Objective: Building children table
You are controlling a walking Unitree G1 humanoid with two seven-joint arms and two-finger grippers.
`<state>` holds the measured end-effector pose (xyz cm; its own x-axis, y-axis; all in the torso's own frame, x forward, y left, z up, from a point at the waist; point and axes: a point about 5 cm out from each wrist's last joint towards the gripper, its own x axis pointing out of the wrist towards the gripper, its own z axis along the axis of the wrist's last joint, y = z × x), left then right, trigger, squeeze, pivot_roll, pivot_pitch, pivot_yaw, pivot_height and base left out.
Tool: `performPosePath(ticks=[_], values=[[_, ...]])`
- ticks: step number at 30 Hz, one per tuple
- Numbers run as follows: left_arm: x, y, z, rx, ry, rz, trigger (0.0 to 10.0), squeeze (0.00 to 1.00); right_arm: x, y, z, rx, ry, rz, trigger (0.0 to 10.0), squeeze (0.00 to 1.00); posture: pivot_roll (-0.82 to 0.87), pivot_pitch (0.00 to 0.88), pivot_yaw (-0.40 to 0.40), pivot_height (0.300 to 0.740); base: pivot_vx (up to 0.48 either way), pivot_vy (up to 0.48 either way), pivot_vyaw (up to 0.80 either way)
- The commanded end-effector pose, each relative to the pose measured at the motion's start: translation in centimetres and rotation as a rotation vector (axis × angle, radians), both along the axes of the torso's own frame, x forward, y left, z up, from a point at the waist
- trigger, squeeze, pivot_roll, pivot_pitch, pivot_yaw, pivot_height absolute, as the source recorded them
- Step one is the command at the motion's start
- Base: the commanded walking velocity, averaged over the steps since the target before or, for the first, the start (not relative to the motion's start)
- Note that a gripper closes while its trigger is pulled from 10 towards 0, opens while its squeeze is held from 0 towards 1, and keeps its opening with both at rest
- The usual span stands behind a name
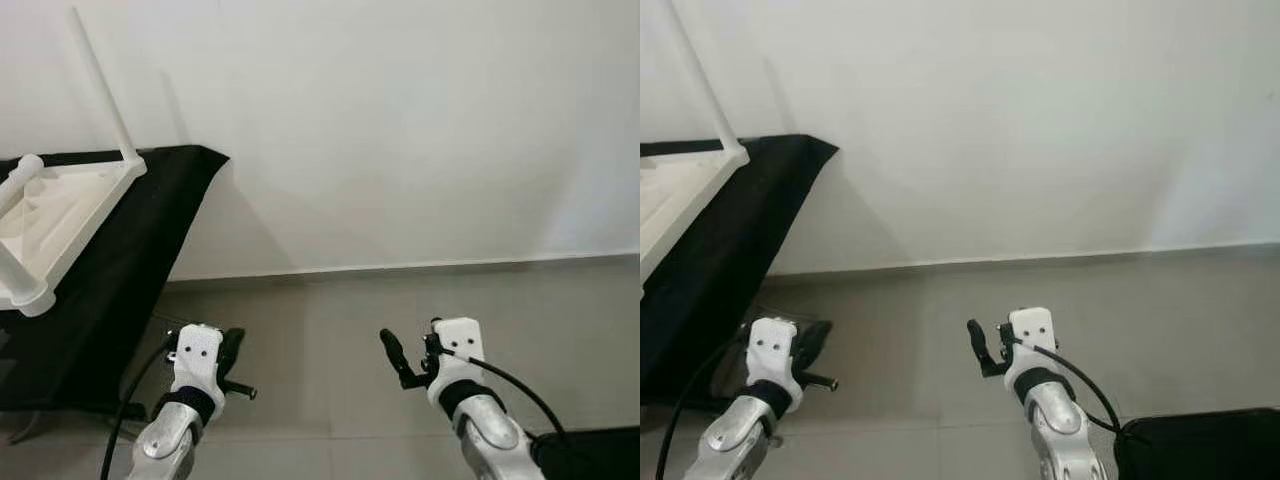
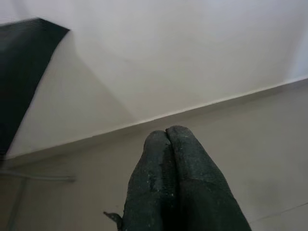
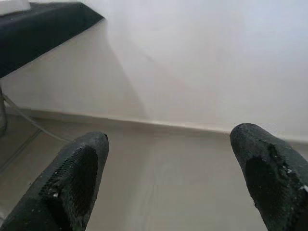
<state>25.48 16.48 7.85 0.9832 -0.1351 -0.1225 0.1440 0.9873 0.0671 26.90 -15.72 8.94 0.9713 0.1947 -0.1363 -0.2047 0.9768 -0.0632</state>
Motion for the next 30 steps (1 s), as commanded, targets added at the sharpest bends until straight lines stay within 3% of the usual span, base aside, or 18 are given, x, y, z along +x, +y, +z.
performPosePath(ticks=[1, 6, 17, 30], values=[[0.3, 0.3, 0.2, 0.057, -0.003, 0.01, 10.0, 0.0, 0.1, 0.7, 0.4, -0.024, -0.023, 0.017, 10.0, 0.0, -0.08, 0.0, 0.037, 0.74, 0.0, 0.0, 0.0], [0.3, 0.5, 0.4, -0.031, -0.009, 0.027, 10.0, 0.0, 0.4, 0.5, 0.8, -0.063, -0.047, 0.007, 10.0, 0.0, -0.1, 0.0, 0.042, 0.74, 0.0, 0.0, 0.0], [0.8, 0.0, 0.3, -0.051, -0.025, 0.018, 10.0, 0.0, 0.6, 0.3, 0.3, -0.067, -0.016, -0.014, 10.0, 0.0, -0.12, 0.0, 0.036, 0.74, 0.0, 0.0, 0.0], [1.6, -0.7, 0.3, -0.079, -0.024, -0.018, 10.0, 0.0, 1.4, 0.0, 0.5, -0.055, -0.007, 0.001, 10.0, 0.0, -0.14, 0.0, 0.042, 0.74, 0.258, 0.0, 0.0]])
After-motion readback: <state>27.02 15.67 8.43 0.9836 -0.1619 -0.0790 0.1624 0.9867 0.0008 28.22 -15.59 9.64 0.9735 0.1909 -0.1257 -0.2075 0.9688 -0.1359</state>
